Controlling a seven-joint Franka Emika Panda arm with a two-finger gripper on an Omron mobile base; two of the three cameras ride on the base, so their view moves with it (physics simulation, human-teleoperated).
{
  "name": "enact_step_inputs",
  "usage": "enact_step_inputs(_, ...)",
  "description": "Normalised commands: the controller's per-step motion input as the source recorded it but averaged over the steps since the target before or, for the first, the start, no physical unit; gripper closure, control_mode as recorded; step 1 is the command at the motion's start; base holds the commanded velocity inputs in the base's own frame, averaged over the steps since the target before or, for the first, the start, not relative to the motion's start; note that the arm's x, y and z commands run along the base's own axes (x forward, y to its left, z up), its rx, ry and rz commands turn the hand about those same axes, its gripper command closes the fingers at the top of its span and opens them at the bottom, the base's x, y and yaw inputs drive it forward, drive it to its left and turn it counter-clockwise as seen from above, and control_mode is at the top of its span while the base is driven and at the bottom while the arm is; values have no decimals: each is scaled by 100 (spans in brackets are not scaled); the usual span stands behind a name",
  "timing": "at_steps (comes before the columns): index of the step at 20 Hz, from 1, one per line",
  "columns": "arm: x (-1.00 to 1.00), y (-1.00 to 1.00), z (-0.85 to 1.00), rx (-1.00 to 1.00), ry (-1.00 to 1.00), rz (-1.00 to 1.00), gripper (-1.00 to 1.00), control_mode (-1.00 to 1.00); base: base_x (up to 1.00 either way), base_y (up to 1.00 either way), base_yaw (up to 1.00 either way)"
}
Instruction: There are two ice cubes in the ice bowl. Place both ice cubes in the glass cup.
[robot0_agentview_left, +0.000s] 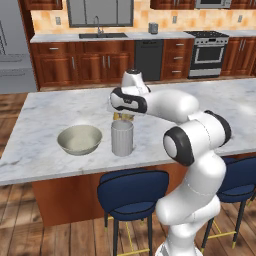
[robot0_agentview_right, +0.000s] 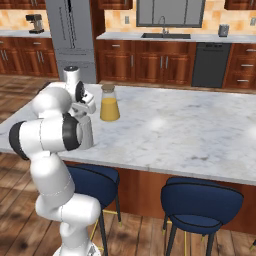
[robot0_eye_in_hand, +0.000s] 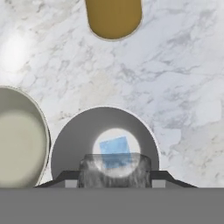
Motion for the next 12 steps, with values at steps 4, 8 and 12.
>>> enact_step_inputs(4, 13, 0, -18, -1, 1, 0, 100, -100, 0, 0, 0)
enact_step_inputs(8, 0, 0, -27, 0, 4, 0, 100, -100, 0, 0, 0)
enact_step_inputs(12, 7, 0, -6, 0, 0, 0, 100, -100, 0, 0, 0)
